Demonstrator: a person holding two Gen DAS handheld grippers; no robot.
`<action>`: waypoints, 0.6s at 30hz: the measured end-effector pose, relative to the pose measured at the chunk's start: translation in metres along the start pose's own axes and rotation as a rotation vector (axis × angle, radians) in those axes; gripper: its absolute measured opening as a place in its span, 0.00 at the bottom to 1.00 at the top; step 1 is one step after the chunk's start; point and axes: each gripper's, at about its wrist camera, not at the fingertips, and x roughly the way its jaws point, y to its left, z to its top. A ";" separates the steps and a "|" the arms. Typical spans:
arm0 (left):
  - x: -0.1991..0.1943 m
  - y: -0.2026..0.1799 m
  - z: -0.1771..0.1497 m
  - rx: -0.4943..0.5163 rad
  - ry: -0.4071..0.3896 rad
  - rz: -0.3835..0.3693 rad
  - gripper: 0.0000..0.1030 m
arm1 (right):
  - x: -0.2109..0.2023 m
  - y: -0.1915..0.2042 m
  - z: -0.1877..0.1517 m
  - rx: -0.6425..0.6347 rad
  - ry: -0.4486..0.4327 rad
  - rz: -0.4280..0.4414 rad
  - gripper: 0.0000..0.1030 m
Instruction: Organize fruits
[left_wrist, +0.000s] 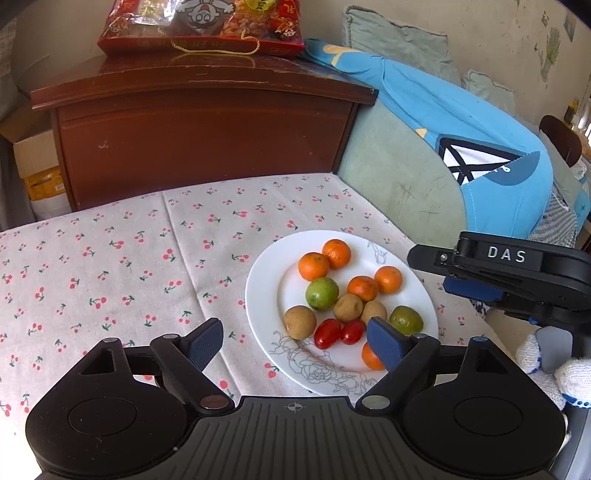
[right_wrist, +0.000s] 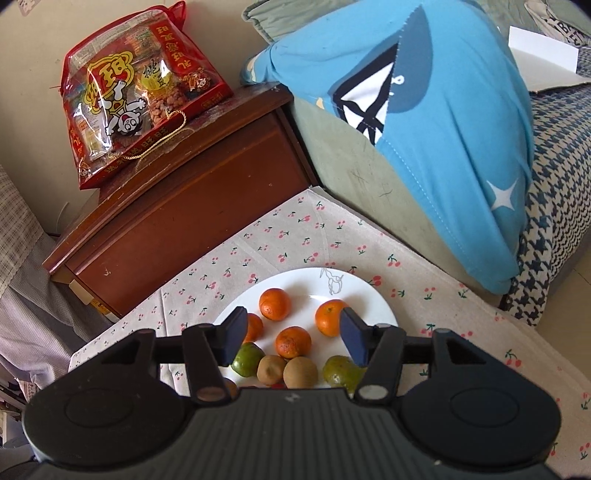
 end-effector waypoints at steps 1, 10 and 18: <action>-0.001 0.001 -0.001 -0.001 0.011 0.016 0.86 | -0.003 0.000 -0.002 0.007 0.004 -0.003 0.56; 0.004 0.002 -0.006 -0.015 0.084 0.131 0.87 | -0.019 0.005 -0.019 -0.088 0.006 -0.181 0.71; 0.021 0.006 -0.008 -0.033 0.155 0.190 0.88 | -0.004 0.008 -0.027 -0.139 0.074 -0.275 0.79</action>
